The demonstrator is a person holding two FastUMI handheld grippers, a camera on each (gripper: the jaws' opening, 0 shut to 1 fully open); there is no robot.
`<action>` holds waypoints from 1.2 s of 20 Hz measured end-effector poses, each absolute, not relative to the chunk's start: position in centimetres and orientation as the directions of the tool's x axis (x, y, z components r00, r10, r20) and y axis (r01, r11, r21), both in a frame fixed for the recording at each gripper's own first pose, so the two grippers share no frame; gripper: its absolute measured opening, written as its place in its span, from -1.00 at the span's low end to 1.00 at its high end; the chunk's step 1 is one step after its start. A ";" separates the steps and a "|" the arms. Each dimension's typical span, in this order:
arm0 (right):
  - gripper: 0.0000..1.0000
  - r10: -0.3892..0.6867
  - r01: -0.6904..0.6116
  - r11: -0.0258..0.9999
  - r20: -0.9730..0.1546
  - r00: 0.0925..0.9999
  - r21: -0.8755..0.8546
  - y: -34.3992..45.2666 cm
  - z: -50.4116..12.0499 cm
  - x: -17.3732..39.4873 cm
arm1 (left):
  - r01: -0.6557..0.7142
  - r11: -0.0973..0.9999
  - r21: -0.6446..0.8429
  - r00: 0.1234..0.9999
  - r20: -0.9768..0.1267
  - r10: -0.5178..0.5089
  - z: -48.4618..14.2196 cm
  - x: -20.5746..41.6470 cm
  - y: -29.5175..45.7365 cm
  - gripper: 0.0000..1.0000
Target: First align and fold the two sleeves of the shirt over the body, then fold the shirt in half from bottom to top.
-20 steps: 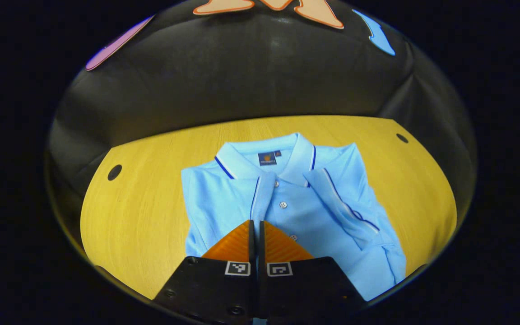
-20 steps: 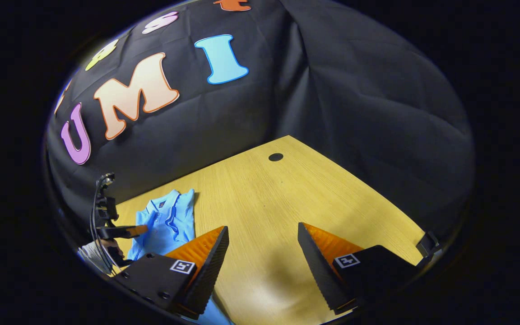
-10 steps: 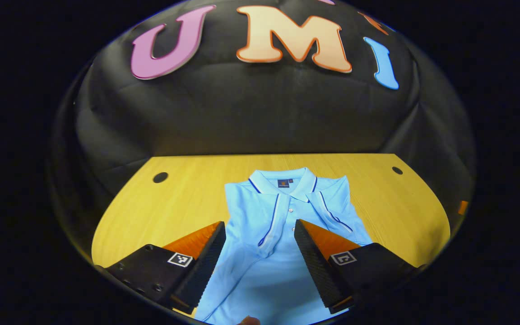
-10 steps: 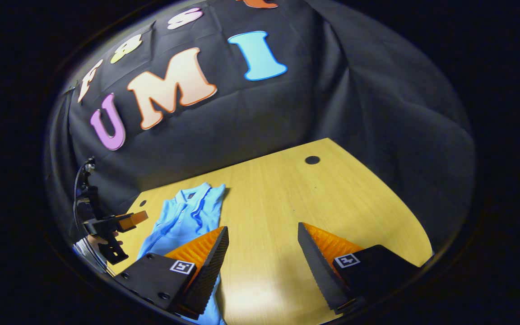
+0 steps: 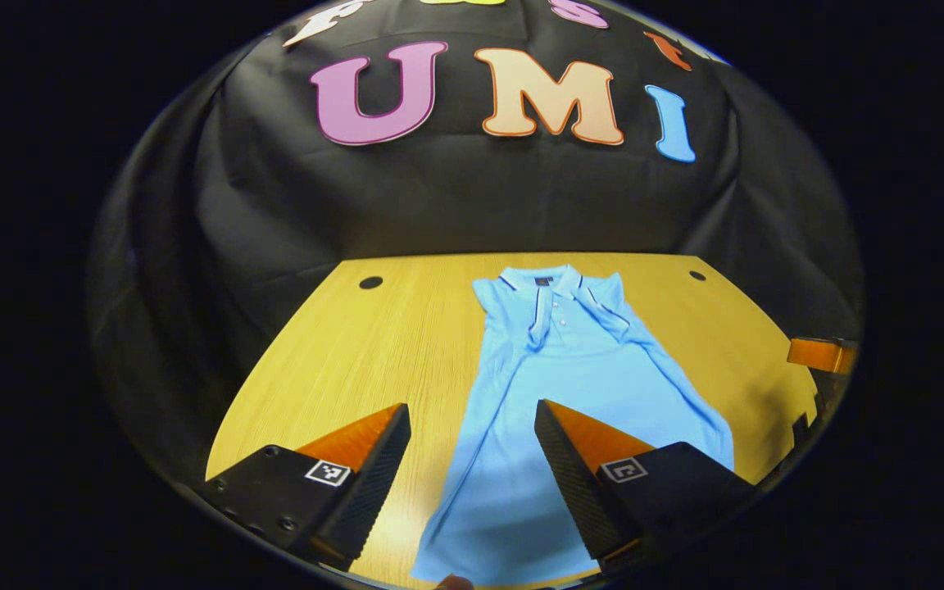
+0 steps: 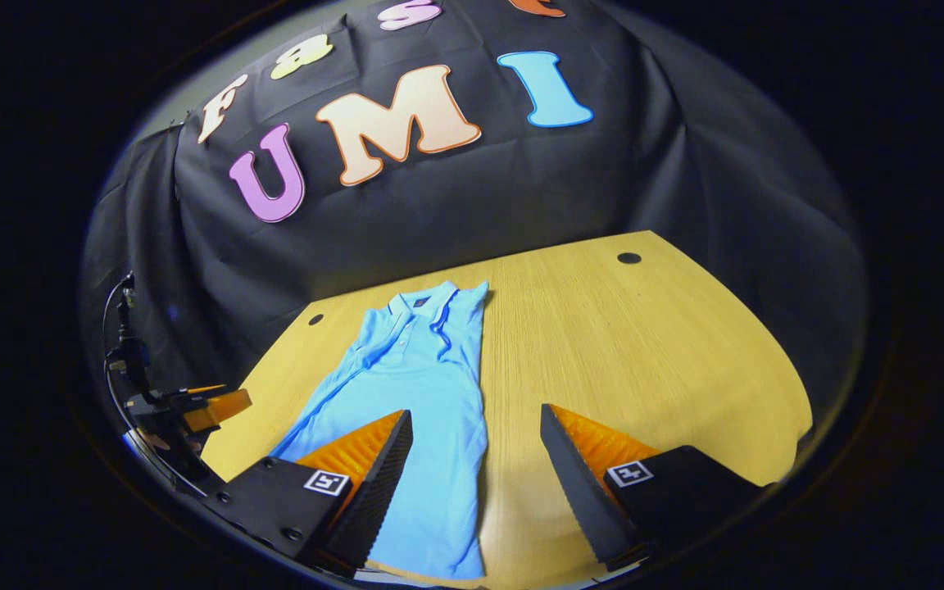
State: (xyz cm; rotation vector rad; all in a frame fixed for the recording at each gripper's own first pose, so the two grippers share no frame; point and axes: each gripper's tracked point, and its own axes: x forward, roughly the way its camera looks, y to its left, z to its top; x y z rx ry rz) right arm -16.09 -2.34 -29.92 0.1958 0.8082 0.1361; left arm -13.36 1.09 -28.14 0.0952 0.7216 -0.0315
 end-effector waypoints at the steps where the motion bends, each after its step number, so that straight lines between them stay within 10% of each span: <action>1: 0.95 0.179 -0.042 0.978 -0.719 0.672 0.204 -2.2 -30.3 -18.0 | 0.064 0.995 0.072 0.742 -0.671 0.001 -28.6 -15.0 1.6 0.88; 13: 0.96 0.059 -0.052 0.998 -0.852 0.521 0.038 -0.4 -37.2 -30.9 | 0.095 0.994 0.062 0.620 -0.784 -0.010 -34.9 -26.6 4.1 0.89; 24: 0.87 0.112 -0.247 0.969 -0.902 0.416 0.006 1.0 -39.9 -31.3 | 0.319 0.948 -0.016 0.522 -0.832 -0.189 -37.6 -28.1 2.3 0.89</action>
